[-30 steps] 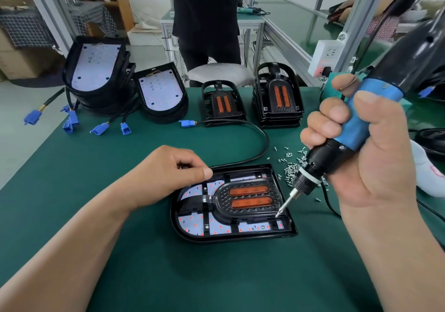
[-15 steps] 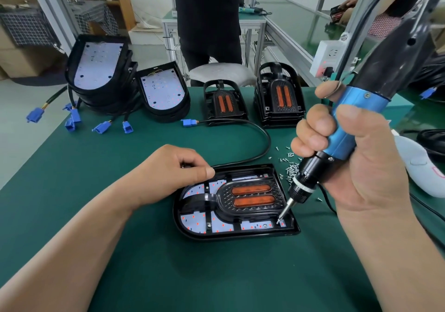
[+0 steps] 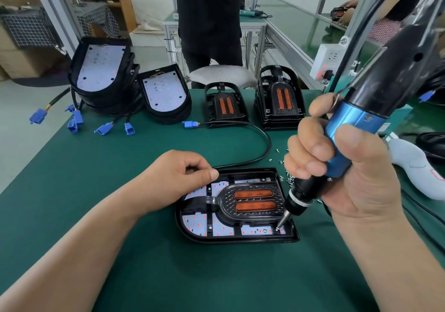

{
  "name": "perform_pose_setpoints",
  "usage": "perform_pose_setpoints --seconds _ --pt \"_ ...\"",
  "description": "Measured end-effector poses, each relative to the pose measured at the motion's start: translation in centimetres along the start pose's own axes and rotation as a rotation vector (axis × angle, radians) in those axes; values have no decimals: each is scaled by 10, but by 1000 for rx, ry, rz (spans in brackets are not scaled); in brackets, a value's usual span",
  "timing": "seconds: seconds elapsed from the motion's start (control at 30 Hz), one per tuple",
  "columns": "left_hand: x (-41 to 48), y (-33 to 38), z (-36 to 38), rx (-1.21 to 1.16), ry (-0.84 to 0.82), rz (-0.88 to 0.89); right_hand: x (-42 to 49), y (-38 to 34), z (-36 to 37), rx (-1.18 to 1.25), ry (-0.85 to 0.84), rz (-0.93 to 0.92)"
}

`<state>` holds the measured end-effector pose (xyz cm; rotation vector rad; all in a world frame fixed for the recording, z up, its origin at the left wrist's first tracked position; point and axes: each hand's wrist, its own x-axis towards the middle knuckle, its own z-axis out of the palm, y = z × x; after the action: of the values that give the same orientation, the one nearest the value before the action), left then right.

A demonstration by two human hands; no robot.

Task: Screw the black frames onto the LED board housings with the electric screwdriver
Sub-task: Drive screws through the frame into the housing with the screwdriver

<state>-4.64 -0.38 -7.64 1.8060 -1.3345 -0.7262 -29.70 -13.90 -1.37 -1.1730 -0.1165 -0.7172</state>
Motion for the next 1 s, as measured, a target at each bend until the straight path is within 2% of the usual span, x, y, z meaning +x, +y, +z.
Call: perform_pose_setpoints --seconds 0.5,1.0 --pt "-1 -3 -1 7 3 44 0 0 -5 25 -110 51" --pt "-2 -3 -1 -11 28 27 3 2 -16 -9 300 -50"
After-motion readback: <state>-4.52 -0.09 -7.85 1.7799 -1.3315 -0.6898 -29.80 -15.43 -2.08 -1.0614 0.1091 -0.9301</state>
